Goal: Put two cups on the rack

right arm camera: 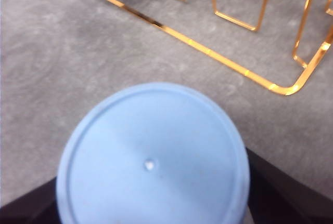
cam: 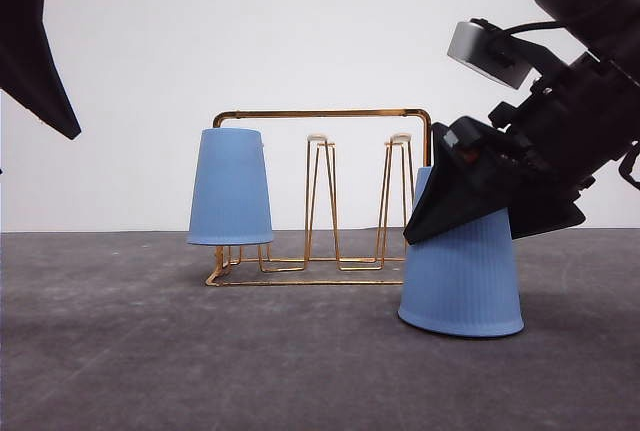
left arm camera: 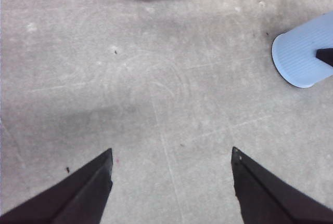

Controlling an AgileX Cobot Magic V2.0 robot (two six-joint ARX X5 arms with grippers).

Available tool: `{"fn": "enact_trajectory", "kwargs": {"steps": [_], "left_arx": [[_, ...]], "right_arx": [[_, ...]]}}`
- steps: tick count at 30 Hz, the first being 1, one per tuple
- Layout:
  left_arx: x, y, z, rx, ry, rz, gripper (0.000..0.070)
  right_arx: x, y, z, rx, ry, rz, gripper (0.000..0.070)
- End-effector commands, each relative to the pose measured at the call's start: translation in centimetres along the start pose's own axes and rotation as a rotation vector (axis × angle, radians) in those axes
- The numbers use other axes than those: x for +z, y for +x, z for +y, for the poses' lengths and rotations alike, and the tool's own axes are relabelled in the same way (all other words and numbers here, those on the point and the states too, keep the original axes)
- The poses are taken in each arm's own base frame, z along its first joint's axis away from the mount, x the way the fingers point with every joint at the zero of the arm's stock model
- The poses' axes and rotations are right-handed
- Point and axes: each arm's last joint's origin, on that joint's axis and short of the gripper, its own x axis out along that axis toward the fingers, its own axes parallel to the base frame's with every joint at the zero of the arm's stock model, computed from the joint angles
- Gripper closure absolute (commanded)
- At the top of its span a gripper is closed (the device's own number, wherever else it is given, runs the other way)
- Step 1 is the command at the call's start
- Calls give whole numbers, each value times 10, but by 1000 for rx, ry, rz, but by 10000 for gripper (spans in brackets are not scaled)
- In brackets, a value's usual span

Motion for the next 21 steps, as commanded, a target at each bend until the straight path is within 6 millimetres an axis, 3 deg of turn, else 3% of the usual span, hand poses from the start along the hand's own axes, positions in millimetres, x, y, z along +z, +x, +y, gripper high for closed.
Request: {"fn": "enact_trajectory", "kwargs": {"steps": [1, 8, 15, 21], "left_arx": [[3, -1, -2, -6, 3, -8, 282], [3, -1, -2, -6, 3, -9, 282], [3, -1, -2, -6, 3, -8, 282], [3, -1, -2, -6, 3, -9, 282]], "right_arx": [[11, -3, 3, 15, 55, 6, 330], [69, -32, 15, -27, 94, 120, 329], [135, -64, 24, -142, 12, -56, 329], [160, -60, 17, -160, -20, -191, 329]]}}
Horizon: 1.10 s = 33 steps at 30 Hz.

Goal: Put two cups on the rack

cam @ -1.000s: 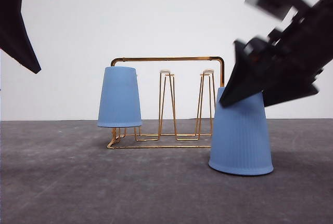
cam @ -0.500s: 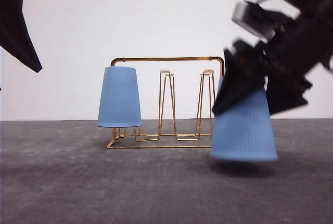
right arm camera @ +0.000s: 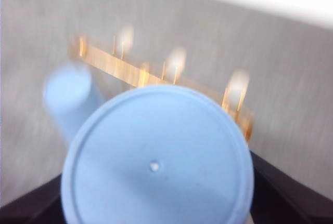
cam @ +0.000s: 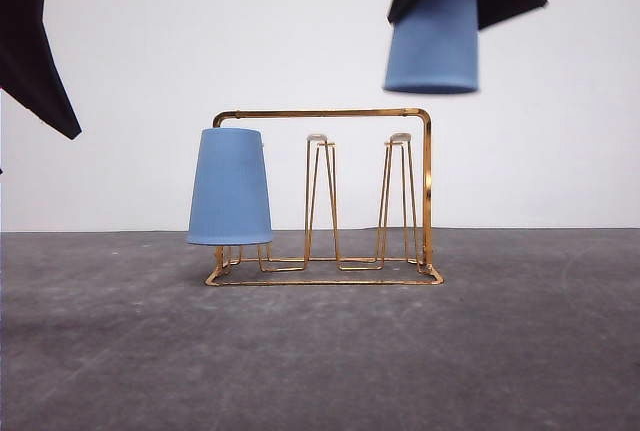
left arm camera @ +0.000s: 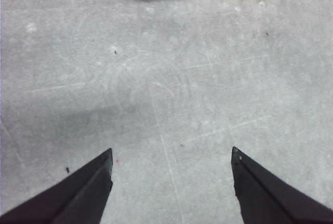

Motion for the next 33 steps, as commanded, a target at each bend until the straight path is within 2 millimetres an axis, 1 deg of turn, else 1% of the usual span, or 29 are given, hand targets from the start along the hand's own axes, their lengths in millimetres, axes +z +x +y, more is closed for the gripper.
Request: {"fn": "enact_trajectory", "kwargs": {"steps": [1, 6, 12, 16, 18, 19, 24, 27, 31, 33], "left_arx": [[3, -1, -2, -6, 3, -8, 282], [3, -1, -2, -6, 3, -8, 282], [3, -1, -2, -6, 3, -8, 282], [3, -1, -2, -6, 3, -9, 282], [3, -1, -2, -6, 3, -9, 282], [3, -1, -2, -6, 3, -8, 282], [3, -1, -2, -6, 2, -8, 282], [3, -1, -2, -6, 2, -8, 282], [3, -1, -2, -6, 2, -7, 282], [3, -1, -2, -6, 2, -7, 282]], "right_arx": [[-1, 15, -2, -1, -7, 10, 329], [-12, 47, -10, -6, -13, 49, 329], [-36, 90, -20, -12, 1, 140, 329], [-51, 110, -24, -15, 13, 208, 327], [-57, 116, -26, -16, 17, 232, 300], [-60, 119, -26, -16, 19, 240, 276], [-62, 121, -27, -16, 21, 248, 156], [-56, 116, -26, -15, 26, 253, 91], [-37, 98, -26, -26, 43, 311, 83], [-24, 84, -24, -31, 56, 363, 84]]}}
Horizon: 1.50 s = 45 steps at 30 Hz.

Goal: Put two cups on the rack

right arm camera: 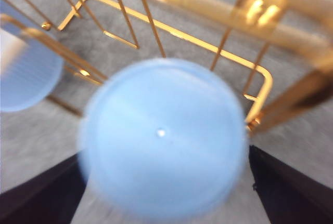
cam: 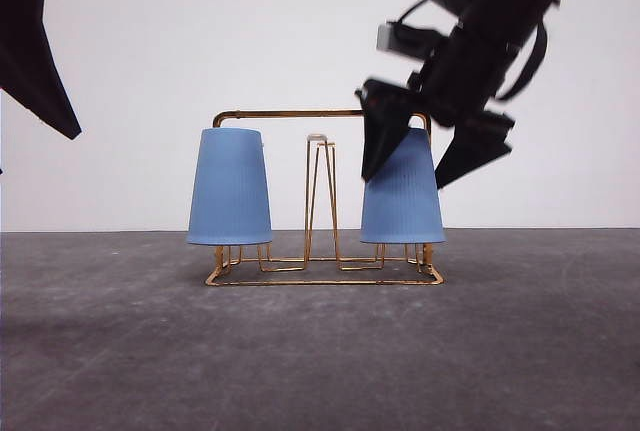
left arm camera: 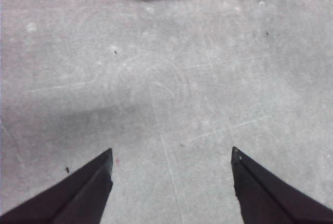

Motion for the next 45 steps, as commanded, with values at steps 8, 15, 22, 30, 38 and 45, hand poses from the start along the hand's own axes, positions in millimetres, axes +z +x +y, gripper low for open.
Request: {"fn": "enact_trajectory", "kwargs": {"steps": [8, 15, 22, 30, 38, 45], "left_arx": [[3, -1, -2, -6, 2, -7, 282], [3, -1, -2, -6, 3, -8, 282], [3, -1, -2, -5, 3, -8, 282], [3, -1, -2, -5, 12, -10, 282], [5, -1, -3, -12, 180, -35, 276], [5, -1, -3, -8, 451, -37, 699]], "right_arx": [[1, -75, 14, -2, -22, 194, 135], [-35, -112, 20, 11, -53, 123, 179], [-95, -135, 23, 84, -77, -128, 179], [-165, -135, 20, 106, 9, -322, 179], [-195, -120, 14, 65, 46, -357, 178], [-193, -121, 14, 65, 40, -385, 698]]}}
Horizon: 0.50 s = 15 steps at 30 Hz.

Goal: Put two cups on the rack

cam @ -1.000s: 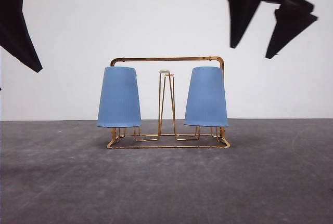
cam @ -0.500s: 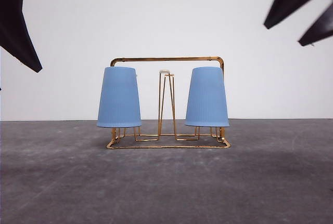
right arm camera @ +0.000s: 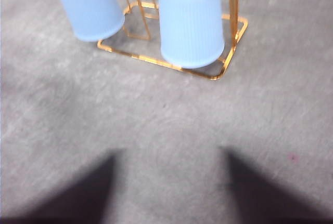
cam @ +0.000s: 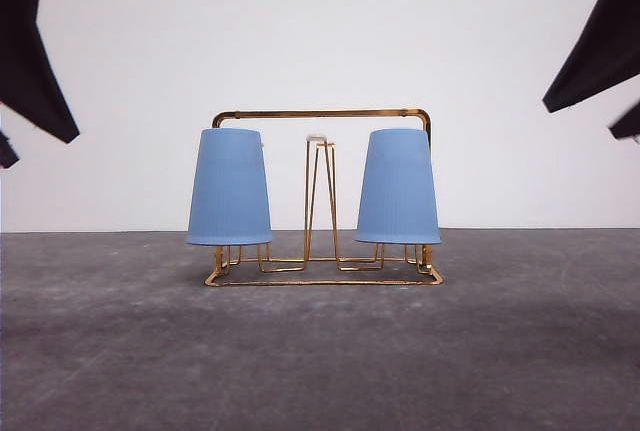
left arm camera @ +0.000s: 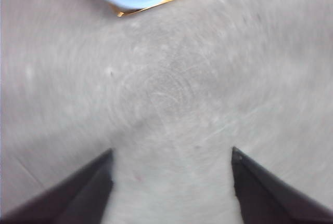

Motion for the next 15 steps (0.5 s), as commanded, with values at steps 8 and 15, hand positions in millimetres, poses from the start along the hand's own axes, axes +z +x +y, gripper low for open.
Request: {"fn": "enact_trajectory", "kwargs": {"steps": [8, 15], "left_arx": [[4, -1, -1, -3, 104, -16, 700], [4, -1, -1, -3, 104, -16, 700]], "right_arx": [[4, -1, 2, 10, 0, -19, 681], [4, -1, 2, 10, 0, -19, 681]]}}
